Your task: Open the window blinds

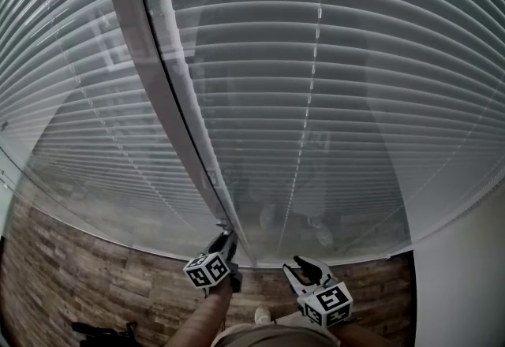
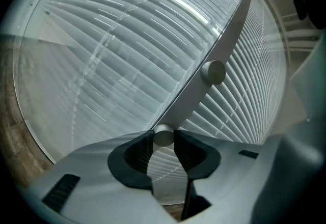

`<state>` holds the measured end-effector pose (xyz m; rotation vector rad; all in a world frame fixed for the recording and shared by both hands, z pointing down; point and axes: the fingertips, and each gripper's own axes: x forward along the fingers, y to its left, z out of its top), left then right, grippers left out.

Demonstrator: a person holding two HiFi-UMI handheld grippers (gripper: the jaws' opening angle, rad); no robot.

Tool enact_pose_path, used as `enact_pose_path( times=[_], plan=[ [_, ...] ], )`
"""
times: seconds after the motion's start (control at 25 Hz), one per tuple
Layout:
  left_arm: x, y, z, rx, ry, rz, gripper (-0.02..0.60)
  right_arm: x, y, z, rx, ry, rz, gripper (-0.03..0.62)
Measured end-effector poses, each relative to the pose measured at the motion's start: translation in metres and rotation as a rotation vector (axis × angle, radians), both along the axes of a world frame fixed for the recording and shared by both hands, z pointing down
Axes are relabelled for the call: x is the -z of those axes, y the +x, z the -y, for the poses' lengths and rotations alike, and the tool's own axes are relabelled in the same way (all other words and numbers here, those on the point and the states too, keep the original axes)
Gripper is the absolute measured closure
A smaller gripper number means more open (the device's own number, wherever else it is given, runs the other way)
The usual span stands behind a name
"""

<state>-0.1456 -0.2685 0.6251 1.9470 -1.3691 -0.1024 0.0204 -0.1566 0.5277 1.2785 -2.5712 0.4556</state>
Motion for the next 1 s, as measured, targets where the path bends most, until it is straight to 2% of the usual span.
enact_pose_path(
  times=[0.08,0.16,0.28,0.4,0.52,0.8,1.0],
  plan=[
    [0.0,0.001,0.0,-0.005,0.01,0.04,0.445,0.001,0.0,0.0,0.002,0.003,0.0,0.473],
    [0.0,0.001,-0.001,-0.02,0.023,0.123,0.423,0.002,0.0,0.0,0.003,0.005,0.0,0.473],
    [0.002,0.002,-0.004,-0.063,0.07,0.317,0.382,0.001,0.001,-0.001,0.0,0.009,0.002,0.473],
    [-0.003,0.002,-0.006,-0.117,0.11,0.528,0.374,0.002,0.001,-0.002,-0.004,0.005,0.002,0.473],
    [-0.01,0.002,-0.008,-0.146,0.128,0.666,0.374,0.002,0.002,-0.004,-0.005,0.005,0.001,0.473],
    [-0.002,0.009,-0.008,-0.159,0.217,0.856,0.376,0.003,0.006,-0.004,-0.016,0.006,0.001,0.473],
    [0.0,0.01,-0.006,-0.151,0.225,0.876,0.388,0.003,0.007,-0.006,-0.023,0.004,0.003,0.473]
  ],
)
